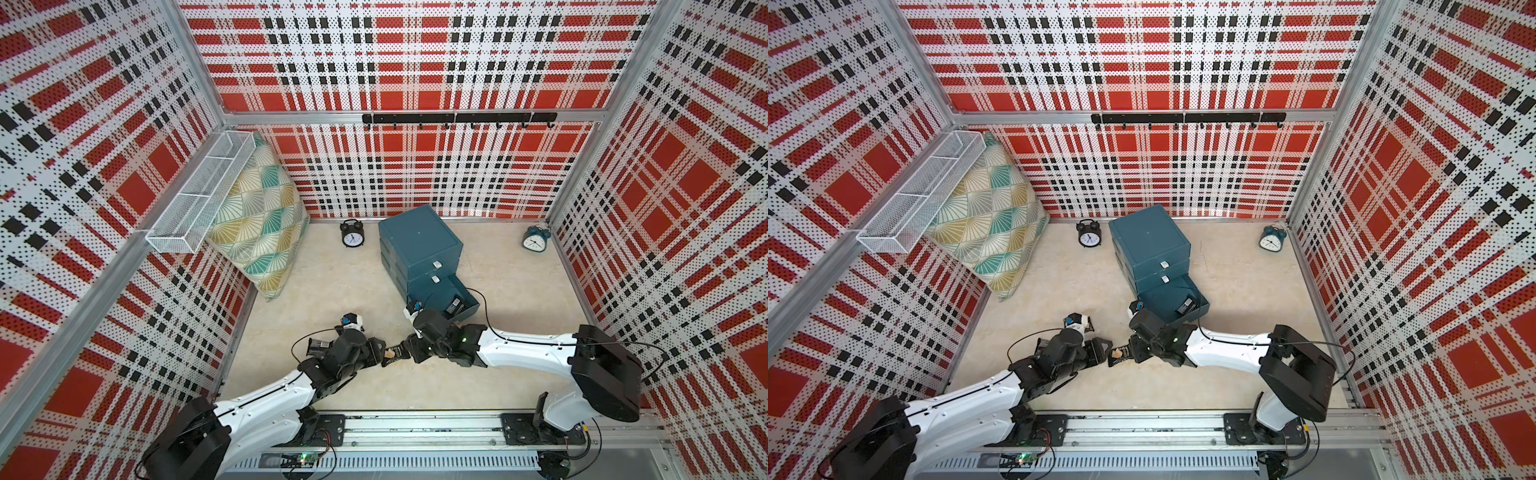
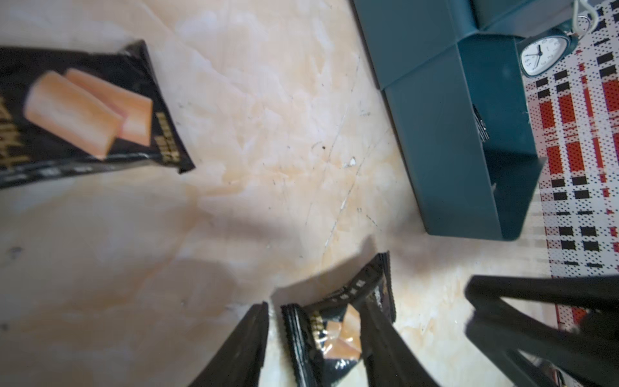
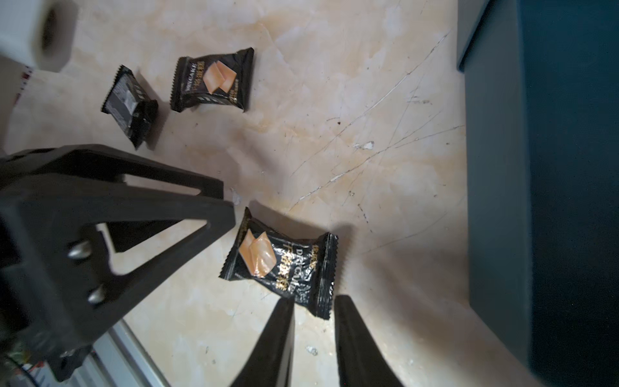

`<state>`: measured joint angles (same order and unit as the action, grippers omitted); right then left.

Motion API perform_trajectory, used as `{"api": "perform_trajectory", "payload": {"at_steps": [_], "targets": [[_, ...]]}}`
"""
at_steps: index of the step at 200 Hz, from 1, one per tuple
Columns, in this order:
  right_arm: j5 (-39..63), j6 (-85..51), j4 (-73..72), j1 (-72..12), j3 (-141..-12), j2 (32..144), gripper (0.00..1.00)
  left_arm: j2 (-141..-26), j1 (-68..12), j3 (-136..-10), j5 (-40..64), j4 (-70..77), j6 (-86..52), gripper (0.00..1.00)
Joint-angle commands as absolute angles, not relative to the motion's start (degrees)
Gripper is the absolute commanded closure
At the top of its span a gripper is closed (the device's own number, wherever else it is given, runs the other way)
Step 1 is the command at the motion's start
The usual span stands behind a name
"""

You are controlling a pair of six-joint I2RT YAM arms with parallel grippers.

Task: Place the cookies into the drawer by color
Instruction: Pick up the cookie at the center of the board.

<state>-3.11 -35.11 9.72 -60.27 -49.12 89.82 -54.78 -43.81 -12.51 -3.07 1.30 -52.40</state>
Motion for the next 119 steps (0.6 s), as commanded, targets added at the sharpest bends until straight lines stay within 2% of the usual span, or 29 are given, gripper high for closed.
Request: {"api": "perform_trajectory", "payload": {"at_steps": [1, 26, 72, 78, 119], "targets": [[-5.0, -36.41, 10.63, -60.54, -51.07, 92.19, 0.76, -54.05, -46.12, -11.65, -3.81, 2.89, -54.97, 0.51], [-4.89, -36.56, 11.02, -60.6, -52.26, 94.82, 0.79, -55.94, -47.11, -10.94, -4.48, 5.12, -55.89, 0.62], [-4.89, -36.56, 11.02, -60.82, -53.15, 98.4, 0.79, -60.91, -46.97, -11.23, -6.34, 7.24, -55.42, 0.65], [-4.0, -38.47, 11.08, -60.82, -53.14, 98.64, 0.84, -61.47, -46.98, -11.31, -6.6, 7.29, -55.29, 0.65], [-2.47, -39.8, 9.12, -60.89, -52.02, 99.93, 0.84, -64.61, -46.93, -11.25, -8.03, 7.75, -54.9, 0.7]]}}
